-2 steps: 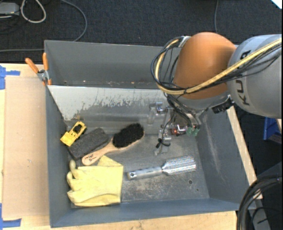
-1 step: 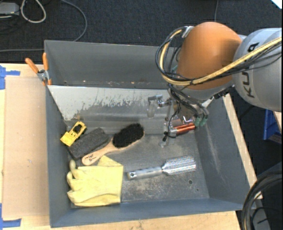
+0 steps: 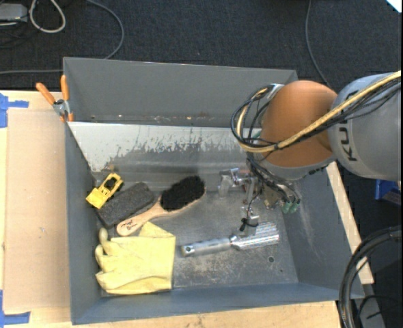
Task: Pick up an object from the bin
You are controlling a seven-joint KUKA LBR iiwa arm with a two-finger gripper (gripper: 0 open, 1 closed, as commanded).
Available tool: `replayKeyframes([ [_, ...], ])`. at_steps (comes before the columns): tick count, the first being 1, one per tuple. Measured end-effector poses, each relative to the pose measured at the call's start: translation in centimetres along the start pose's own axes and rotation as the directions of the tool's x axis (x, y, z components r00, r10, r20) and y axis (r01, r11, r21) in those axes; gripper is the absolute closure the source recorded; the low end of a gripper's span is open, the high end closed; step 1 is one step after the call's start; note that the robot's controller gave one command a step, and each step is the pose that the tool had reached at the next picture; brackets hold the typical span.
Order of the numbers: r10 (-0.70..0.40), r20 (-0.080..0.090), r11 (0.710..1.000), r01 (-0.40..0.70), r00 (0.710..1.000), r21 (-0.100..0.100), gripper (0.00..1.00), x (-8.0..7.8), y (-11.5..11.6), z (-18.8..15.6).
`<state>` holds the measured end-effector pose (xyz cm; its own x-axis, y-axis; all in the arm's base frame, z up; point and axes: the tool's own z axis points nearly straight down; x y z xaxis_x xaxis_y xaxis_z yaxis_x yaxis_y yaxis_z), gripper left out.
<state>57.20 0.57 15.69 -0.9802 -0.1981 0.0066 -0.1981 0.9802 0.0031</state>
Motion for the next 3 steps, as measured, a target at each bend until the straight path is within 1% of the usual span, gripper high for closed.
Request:
replayKeyframes([
  [1,-0.160,0.006,0.987,0.160,0.987,0.002,0.00,-0.9,0.6,0.8],
  [2,-0.177,-0.016,0.984,0.177,0.984,-0.008,0.00,0.3,-2.3,9.0],
  [3,-0.277,0.013,0.961,0.277,0.961,0.003,0.00,1.2,2.6,6.1],
])
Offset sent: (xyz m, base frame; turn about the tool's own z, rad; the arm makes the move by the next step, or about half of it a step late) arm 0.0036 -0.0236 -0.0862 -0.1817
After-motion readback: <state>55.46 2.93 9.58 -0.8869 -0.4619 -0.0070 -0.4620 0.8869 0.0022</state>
